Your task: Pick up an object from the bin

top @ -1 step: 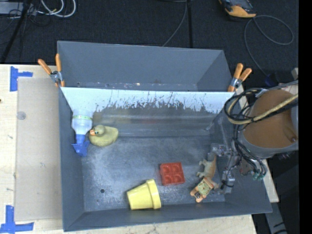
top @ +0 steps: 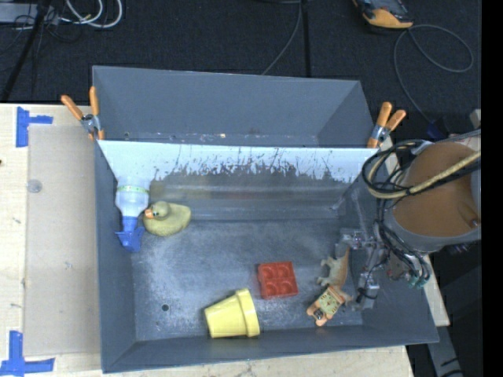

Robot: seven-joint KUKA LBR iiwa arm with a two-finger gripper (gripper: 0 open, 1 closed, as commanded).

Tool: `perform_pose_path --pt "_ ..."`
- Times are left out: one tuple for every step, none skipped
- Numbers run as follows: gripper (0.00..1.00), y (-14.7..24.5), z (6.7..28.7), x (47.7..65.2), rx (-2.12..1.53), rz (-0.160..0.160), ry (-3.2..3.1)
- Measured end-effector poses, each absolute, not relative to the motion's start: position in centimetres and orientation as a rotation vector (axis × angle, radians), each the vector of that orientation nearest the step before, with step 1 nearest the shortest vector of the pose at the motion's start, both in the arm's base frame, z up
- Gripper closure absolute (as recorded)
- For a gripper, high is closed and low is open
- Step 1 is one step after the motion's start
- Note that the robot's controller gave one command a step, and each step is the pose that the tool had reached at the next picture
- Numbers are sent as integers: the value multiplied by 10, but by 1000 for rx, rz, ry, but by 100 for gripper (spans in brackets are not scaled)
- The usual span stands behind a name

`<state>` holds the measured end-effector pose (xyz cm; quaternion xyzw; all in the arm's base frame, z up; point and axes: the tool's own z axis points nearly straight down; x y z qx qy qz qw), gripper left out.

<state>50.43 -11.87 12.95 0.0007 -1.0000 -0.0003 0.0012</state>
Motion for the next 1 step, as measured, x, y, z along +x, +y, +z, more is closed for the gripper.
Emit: perform_pose_path --pt "0 -108 102 504 333 -1 -3123"
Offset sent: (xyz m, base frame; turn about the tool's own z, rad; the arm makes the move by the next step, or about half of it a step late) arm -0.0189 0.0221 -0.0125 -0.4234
